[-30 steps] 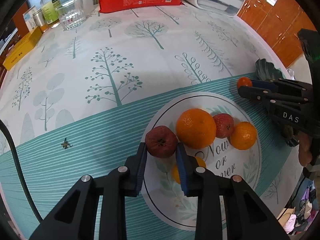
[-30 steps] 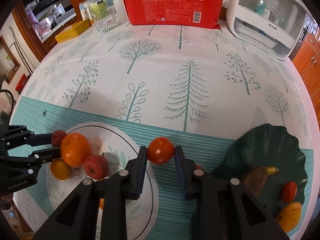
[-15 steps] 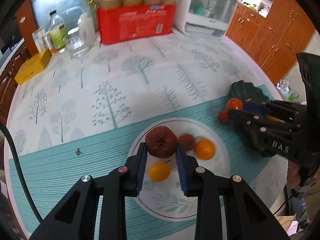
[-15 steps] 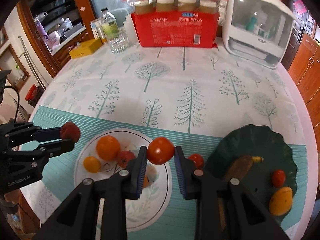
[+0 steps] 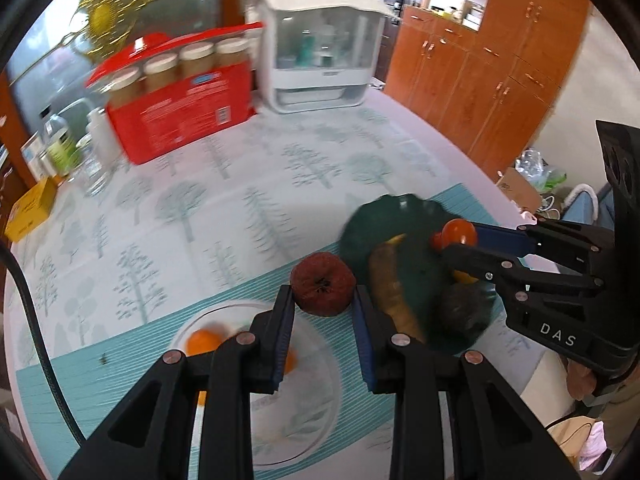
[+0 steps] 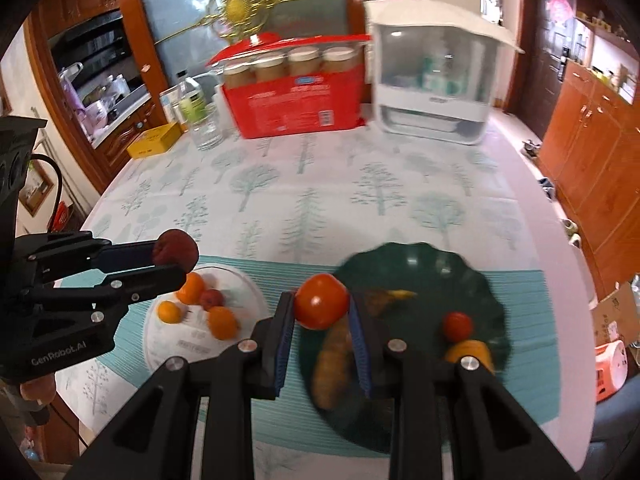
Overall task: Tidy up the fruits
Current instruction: 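Carry apple and tomato onto the green plate while both tools open to release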
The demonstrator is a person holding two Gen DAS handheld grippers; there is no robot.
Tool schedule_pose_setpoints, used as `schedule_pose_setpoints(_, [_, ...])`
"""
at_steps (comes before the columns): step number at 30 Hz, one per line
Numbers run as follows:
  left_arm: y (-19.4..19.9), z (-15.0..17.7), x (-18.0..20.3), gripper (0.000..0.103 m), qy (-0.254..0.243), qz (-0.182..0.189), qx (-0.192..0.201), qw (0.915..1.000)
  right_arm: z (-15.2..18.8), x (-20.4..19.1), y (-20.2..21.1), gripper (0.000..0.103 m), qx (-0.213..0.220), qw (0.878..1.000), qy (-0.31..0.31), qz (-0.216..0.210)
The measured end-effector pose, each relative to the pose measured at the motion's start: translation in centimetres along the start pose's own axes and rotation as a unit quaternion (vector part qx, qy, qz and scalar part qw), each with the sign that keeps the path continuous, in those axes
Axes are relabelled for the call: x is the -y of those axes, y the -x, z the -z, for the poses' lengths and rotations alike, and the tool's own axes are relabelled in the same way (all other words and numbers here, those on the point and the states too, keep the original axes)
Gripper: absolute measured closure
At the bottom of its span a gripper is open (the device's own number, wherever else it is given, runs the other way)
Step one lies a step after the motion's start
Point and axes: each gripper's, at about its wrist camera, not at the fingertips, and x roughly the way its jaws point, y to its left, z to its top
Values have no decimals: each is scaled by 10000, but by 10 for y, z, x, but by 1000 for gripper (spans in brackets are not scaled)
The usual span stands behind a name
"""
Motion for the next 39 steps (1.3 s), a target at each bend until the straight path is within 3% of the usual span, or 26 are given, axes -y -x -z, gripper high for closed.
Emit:
schedule_pose_setpoints(7, [-43, -16, 60, 76, -60, 155, -167, 9997, 14, 60, -6, 75, -198, 9996, -181, 118])
schedule_pose_setpoints(15, [-107, -20, 95, 76, 65, 81, -498, 9987, 31, 99, -34, 75, -533, 9985, -94, 77])
schedule_pose_setpoints(22, [-148, -13, 101, 76, 146, -154, -794, 9966, 34, 101, -57, 75, -690, 9975, 131, -50])
schedule_pose_setpoints(33, [-162, -8, 94, 73, 176, -397, -907, 9949, 37, 95, -75, 74, -891, 9951, 404, -140])
schedule_pose_setpoints(37, [-160, -6, 88, 49, 285, -533, -921, 9939, 37, 97, -76, 73, -911, 9950, 368, -175])
schedule_pose_setpoints(39, [-157, -6, 82, 41, 379, -534, -912, 9937, 37, 99, -74, 66, -904, 9952, 315, -183])
